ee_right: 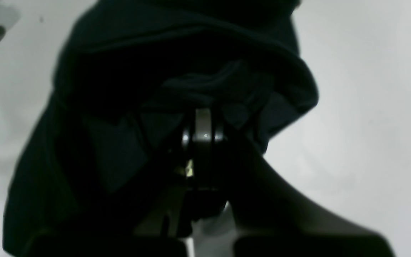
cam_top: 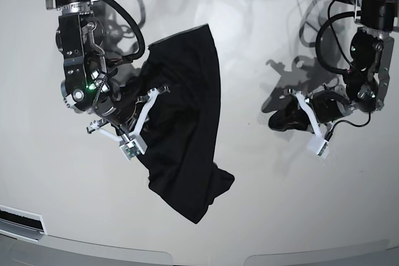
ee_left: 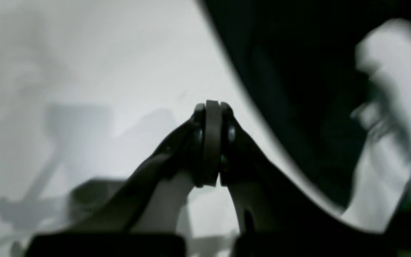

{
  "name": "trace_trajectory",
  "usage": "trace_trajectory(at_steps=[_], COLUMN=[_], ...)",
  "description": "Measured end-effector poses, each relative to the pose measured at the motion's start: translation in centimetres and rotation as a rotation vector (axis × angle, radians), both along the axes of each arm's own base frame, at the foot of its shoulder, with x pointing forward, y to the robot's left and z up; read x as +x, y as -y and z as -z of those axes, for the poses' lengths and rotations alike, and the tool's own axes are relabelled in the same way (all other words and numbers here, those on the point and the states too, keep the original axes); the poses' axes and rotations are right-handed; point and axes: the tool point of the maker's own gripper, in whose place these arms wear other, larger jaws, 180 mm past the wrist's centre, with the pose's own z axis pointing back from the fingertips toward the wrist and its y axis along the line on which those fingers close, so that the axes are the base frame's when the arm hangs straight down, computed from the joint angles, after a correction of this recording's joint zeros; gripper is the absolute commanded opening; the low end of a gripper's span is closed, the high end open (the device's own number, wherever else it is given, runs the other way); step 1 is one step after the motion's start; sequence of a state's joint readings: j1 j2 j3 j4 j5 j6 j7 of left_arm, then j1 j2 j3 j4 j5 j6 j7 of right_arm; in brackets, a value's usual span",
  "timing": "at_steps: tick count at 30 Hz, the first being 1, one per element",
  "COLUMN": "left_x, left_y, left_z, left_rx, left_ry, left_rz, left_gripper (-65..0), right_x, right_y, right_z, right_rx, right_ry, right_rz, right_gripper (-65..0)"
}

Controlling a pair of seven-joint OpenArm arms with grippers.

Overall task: Layout the t-shirt on the table in an organized manner, then fold the t-shirt properly
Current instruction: 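Lower the shirt with the right gripper and bring the left gripper over, then grasp the shirt with both grippers and stretch it apart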

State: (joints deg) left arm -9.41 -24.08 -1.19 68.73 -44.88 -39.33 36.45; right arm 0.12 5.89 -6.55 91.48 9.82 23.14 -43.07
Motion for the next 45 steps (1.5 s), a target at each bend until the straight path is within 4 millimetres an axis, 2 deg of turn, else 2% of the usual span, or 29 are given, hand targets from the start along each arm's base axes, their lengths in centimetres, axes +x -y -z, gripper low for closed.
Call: trace_trajectory(at_steps=[1,4,5,6,11,13,18,20,23,25,27,29,34,38,45], left_x=[0.0,-0.2,-0.2,-0.2,-0.6,-0.9,-3.3,-3.3,-2.8,-2.5,-2.3,-2.0,-1.8,-0.1,2.8], left_y=[1.0,4.4,5.6,6.9,11.2,12.7,17.8,19.0,19.4,19.5,19.5,19.4,19.1,17.5,14.5], left_z=[-0.1,-0.2,-0.4,-0.5,-0.6,-0.2,1.5,2.5,3.8,4.4,4.7,4.9,5.1,4.4,-0.7], left_rx=[-0.029,-0.107,-0.139,-0.169,-0.226,-0.205,-0.115,-0.045,0.053,0.104,0.126,0.146,0.181,0.196,0.093], left_ry=[-0.014,-0.035,-0.032,-0.034,-0.042,-0.045,-0.043,-0.034,-0.023,-0.025,-0.029,-0.032,-0.037,-0.051,-0.012], left_rz=[0.009,0.035,0.038,0.044,0.075,0.098,0.230,0.220,0.164,0.133,0.105,0.074,0.079,0.045,-0.065], left_gripper=[-62.6,-37.5,-30.1,-25.5,-24.3,-24.3,-24.3,-24.3,-25.2,-30.2,-44.4,-65.0,-65.0,-65.0,-65.0], right_x=[-0.1,0.0,0.0,0.0,-0.1,-0.1,-0.1,-0.2,-0.3,-0.3,-0.3,-0.3,0.0,0.1,0.4], right_y=[0.0,-0.2,-0.3,-0.3,-0.2,0.0,0.3,0.3,0.8,1.0,1.0,1.0,2.2,3.5,6.0], right_z=[0.0,-0.1,-0.1,-0.1,-0.1,-0.1,0.1,0.1,0.4,0.5,0.5,0.5,0.7,0.7,0.7], right_rx=[0.000,0.001,0.000,0.001,-0.003,-0.009,-0.019,-0.022,-0.048,-0.062,-0.062,-0.062,-0.110,-0.133,-0.188], right_ry=[-0.001,0.004,0.005,0.005,0.004,0.003,-0.001,-0.008,-0.019,-0.020,-0.020,-0.020,-0.016,-0.009,-0.002], right_rz=[-0.005,-0.018,-0.024,-0.027,-0.032,-0.033,-0.033,-0.032,-0.017,-0.017,-0.016,-0.016,0.024,0.028,0.067], right_gripper=[-65.0,-65.0,-65.0,-65.0,-65.0,-65.0,-65.0,-65.0,-65.0,-65.0,-65.0,-65.0,-65.0,-65.0,-65.0])
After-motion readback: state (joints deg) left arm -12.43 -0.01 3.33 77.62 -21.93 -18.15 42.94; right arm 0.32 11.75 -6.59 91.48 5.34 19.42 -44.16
